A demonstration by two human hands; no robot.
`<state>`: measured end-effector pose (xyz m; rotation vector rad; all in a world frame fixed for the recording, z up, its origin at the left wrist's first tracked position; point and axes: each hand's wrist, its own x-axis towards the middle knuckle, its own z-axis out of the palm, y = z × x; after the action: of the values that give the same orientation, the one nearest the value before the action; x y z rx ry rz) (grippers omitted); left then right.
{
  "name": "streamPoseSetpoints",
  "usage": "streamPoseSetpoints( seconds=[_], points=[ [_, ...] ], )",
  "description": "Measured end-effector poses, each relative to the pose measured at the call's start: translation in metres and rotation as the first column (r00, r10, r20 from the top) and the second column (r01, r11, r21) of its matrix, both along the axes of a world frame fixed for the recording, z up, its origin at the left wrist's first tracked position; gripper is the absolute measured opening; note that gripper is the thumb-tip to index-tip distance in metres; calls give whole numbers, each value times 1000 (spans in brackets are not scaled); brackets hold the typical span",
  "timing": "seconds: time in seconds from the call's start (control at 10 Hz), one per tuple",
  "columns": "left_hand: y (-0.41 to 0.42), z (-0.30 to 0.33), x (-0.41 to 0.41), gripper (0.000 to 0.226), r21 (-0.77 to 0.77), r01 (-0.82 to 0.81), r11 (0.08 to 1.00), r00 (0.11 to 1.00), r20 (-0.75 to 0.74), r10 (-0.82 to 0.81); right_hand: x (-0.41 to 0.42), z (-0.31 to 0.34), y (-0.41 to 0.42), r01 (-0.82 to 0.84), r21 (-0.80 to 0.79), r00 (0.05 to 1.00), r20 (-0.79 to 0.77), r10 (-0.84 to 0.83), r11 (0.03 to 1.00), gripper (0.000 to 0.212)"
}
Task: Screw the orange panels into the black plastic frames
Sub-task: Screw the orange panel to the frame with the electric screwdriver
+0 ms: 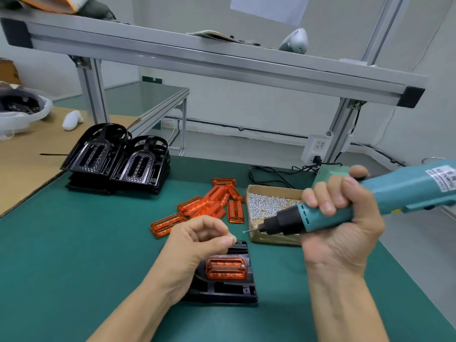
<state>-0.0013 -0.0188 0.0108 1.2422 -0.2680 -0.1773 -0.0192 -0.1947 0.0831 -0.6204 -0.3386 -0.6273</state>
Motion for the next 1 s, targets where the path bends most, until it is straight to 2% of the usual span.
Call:
streamPoseSetpoints(
  seconds=[0.2, 0.3, 0.5, 1.0],
  points=[
    [3, -2, -4, 26, -53, 1, 999, 998, 70, 2, -4, 3, 14, -41, -62, 999, 2, 41, 997, 20],
    [5, -1, -5, 21, -84, 10, 996, 997, 83, -2, -5, 3, 17, -41, -75, 999, -7, 41, 996, 20],
    [7, -1, -6, 23, -72, 32, 997, 993, 115, -24, -5, 4, 20, -51, -94, 999, -6, 51, 994, 19],
    [5, -4, -6, 23, -91, 34, 995, 996, 86, -27, -5, 1, 19, -56, -96, 998, -15, 55, 994, 20]
  ],
)
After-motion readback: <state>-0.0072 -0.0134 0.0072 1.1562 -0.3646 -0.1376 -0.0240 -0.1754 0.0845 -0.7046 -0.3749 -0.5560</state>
